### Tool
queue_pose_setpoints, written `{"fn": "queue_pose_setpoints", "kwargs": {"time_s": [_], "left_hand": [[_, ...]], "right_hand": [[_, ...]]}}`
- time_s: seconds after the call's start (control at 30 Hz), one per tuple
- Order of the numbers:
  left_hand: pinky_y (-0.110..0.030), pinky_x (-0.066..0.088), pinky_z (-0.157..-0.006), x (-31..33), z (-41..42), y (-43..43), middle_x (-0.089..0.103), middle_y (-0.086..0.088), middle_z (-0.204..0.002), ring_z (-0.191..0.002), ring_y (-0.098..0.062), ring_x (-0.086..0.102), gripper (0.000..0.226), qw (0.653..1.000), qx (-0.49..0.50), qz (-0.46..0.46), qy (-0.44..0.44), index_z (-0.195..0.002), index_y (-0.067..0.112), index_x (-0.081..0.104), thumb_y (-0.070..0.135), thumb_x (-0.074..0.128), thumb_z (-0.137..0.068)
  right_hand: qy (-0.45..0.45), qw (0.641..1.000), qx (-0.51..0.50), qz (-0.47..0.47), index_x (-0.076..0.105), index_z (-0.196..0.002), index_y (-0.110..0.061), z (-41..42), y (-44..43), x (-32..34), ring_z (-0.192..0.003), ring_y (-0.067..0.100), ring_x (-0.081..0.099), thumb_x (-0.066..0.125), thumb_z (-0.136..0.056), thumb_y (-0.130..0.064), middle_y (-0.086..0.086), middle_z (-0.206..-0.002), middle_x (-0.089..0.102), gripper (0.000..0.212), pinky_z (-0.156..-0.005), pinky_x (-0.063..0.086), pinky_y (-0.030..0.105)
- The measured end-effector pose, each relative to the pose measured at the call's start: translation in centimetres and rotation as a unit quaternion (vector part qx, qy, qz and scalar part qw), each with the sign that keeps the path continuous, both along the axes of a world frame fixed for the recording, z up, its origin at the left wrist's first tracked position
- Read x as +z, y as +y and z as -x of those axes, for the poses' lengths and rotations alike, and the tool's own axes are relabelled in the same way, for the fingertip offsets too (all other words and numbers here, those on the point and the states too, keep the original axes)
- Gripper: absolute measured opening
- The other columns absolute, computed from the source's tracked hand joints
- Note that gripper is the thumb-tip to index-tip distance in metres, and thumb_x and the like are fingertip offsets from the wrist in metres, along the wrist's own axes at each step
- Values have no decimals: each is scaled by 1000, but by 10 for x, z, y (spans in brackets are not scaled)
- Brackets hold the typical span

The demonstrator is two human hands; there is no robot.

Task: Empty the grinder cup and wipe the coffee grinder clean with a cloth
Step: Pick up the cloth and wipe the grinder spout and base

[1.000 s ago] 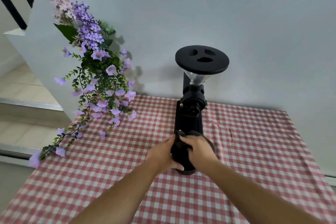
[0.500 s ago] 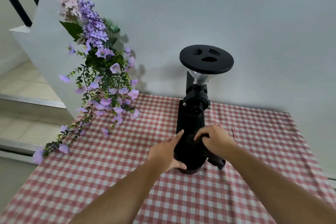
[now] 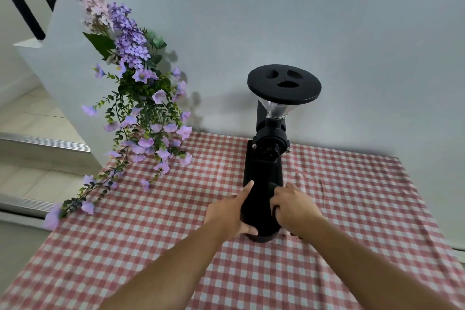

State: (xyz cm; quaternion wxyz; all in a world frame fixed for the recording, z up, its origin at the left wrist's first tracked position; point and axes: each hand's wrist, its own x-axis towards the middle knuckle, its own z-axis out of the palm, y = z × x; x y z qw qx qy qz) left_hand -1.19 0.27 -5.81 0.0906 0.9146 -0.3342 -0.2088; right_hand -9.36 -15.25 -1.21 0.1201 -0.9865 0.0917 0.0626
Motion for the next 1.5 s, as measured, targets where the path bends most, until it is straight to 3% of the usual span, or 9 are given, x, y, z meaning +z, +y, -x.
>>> {"fn": "queue_pose_setpoints", "kwargs": {"time_s": [0.1, 0.3, 0.6, 0.73, 0.87, 1.0, 1.17, 1.37, 1.5], "left_hand": [[-39, 55, -85, -1, -1, 0, 64, 2, -116, -100, -20, 63, 114, 1000, -1, -5, 3, -147, 47, -18, 62, 70, -75], [-37, 56, -80, -2, -1, -1, 65, 5, -116, -99, -17, 64, 114, 1000, 15, 7, -6, -148, 48, -11, 60, 73, -72], [-34, 56, -78, 6, 2, 0, 64, 4, -105, -90, -16, 63, 113, 1000, 3, -2, 1, -146, 48, -19, 59, 70, -77], [-37, 55, -83, 3, 1, 1, 64, 5, -118, -103, -19, 63, 112, 1000, 15, 13, 7, -149, 47, -10, 56, 73, -75], [-35, 56, -79, 2, 1, 1, 64, 5, -118, -100, -17, 64, 111, 1000, 19, 10, -7, -148, 49, -12, 57, 72, -75], [-34, 55, -76, 3, 3, -1, 65, 4, -110, -92, -15, 64, 110, 1000, 18, 11, -10, -146, 51, -13, 61, 71, -75], [-38, 55, -83, 1, 3, 1, 64, 6, -118, -103, -18, 63, 112, 999, 22, 19, 19, -143, 53, -18, 56, 72, -76], [-36, 55, -84, -4, 0, -1, 64, 7, -122, -105, -17, 64, 107, 999, 37, 33, 13, -150, 46, -2, 55, 74, -75], [-35, 55, -78, -1, 3, 0, 63, 7, -117, -97, -15, 63, 109, 999, 33, 28, -4, -145, 53, -12, 61, 71, -74]], "right_hand": [[-61, 992, -85, -76, 62, -72, -21, -13, 0, 15, -85, 18, 57, 41, -85, -8, 1, -92, 60, 28, -72, 50, 30], [9, 999, 44, -11, 38, -141, -29, 10, 19, -26, -130, 26, 31, 47, -92, -12, -2, -144, 41, 53, -111, 32, 41], [-9, 997, -72, -38, 64, -82, -21, 3, 4, 12, -85, 15, 55, 42, -88, -12, -1, -96, 57, 24, -71, 51, 29], [-82, 990, -72, -85, 62, -113, -23, -5, 19, 13, -105, 17, 50, 41, -89, -11, 0, -116, 55, 34, -89, 47, 29], [45, 996, 68, 27, 23, -147, -25, 18, 30, -18, -135, 24, 21, 46, -92, -11, 4, -148, 28, 61, -106, 38, 34], [36, 987, 117, 104, 55, -127, -24, 33, 11, -16, -123, 20, 30, 45, -95, -20, -3, -139, 39, 34, -100, 40, 34], [-67, 995, -76, 0, 59, -77, -17, 12, 12, 8, -89, 15, 46, 35, -92, -16, -3, -94, 51, 29, -71, 49, 31], [-59, 993, 104, 6, 58, -125, -26, 17, 25, -20, -122, 23, 42, 62, -84, -17, -3, -135, 48, 42, -94, 51, 36], [-39, 987, 124, 92, 68, -109, -27, 30, 7, -30, -113, 20, 46, 63, -83, -21, -7, -125, 55, 27, -89, 53, 36]]}}
